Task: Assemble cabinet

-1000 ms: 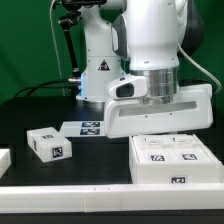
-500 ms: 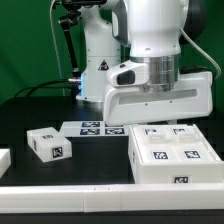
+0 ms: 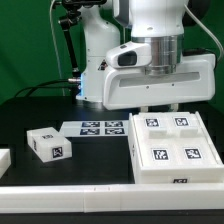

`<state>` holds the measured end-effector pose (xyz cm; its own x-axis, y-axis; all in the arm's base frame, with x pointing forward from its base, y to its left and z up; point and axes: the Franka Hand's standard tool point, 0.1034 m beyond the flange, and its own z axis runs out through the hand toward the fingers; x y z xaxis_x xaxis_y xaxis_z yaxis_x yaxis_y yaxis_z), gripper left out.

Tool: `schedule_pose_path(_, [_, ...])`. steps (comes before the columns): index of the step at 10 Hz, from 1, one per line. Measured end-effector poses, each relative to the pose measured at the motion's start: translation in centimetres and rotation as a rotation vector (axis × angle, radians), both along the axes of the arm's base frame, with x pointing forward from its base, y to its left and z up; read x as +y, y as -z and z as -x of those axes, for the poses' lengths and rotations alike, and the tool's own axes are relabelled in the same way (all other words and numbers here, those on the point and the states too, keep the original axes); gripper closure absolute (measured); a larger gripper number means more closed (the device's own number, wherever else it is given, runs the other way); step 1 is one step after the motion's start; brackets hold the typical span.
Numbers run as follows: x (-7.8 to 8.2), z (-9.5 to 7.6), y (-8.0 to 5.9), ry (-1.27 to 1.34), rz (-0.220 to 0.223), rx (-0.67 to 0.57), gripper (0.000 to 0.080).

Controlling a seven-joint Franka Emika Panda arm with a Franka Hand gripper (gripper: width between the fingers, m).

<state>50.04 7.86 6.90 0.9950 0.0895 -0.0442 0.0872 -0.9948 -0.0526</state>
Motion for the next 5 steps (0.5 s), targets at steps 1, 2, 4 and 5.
schedule_pose_path(1, [0.04,-0.33,-0.51,-0.002,0.001,0.004,0.0601])
schedule_pose_path(2, [0.05,-0.12,-0.21,-0.002,0.001,0.006,0.0601])
schedule_pose_path(4, [0.05,-0.1,-0.16,-0.002,0.001,0.007,0.0601])
schedule_pose_path(5, [0.01,-0.06,-0.06,-0.002,0.001,0.009,0.0601])
